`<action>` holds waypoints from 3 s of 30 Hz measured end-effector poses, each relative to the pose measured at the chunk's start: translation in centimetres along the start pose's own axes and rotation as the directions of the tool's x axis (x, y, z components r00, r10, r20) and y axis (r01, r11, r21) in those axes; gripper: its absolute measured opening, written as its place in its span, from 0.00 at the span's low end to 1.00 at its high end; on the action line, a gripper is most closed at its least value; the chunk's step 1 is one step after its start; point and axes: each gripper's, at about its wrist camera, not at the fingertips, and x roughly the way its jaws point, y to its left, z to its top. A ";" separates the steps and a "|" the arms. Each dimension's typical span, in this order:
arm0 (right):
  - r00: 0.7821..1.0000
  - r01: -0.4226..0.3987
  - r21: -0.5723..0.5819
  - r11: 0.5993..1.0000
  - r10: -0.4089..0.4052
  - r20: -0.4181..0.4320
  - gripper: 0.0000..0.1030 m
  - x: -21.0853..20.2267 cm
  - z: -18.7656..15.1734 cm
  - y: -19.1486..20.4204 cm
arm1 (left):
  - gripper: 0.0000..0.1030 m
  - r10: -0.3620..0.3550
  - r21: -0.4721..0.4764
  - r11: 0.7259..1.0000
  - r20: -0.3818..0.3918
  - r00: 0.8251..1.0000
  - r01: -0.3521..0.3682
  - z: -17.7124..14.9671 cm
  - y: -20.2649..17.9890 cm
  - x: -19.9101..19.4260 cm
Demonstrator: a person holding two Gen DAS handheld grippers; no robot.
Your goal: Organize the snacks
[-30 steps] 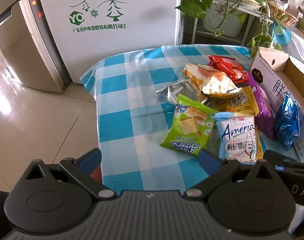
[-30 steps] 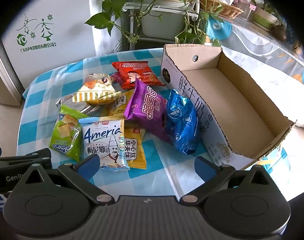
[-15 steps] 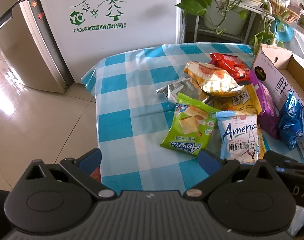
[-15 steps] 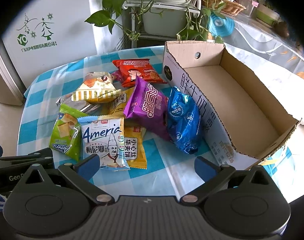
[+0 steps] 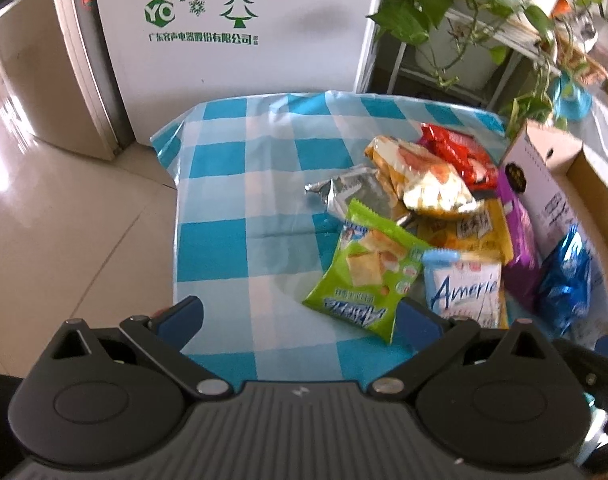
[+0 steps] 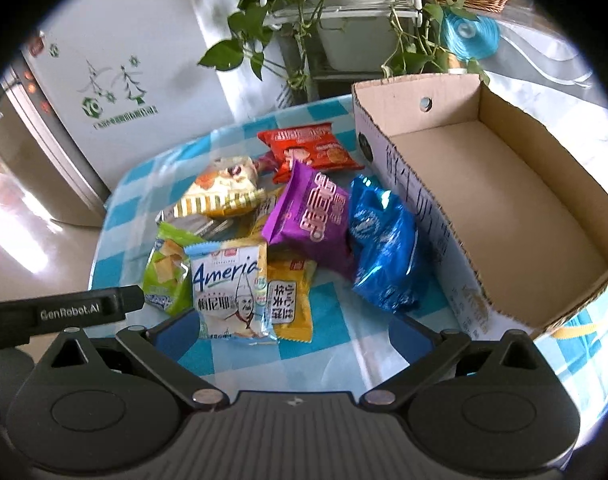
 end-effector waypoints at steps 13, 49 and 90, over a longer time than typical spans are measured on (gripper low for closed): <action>0.992 -0.125 0.005 0.992 0.125 0.012 0.89 0.2 4.4 -2.9 | 0.99 -0.018 0.063 0.998 0.030 0.999 0.016 5.7 -0.5 0.1; 0.989 -0.128 0.026 0.991 0.130 -0.077 0.67 4.8 4.0 -2.0 | 0.88 -0.051 0.083 0.995 -0.119 0.992 0.061 10.8 -7.2 9.7; 0.998 -0.062 0.044 0.997 0.063 -0.014 0.71 5.3 5.2 -2.0 | 0.59 -0.102 0.112 0.989 0.010 0.995 0.100 10.1 -7.3 6.8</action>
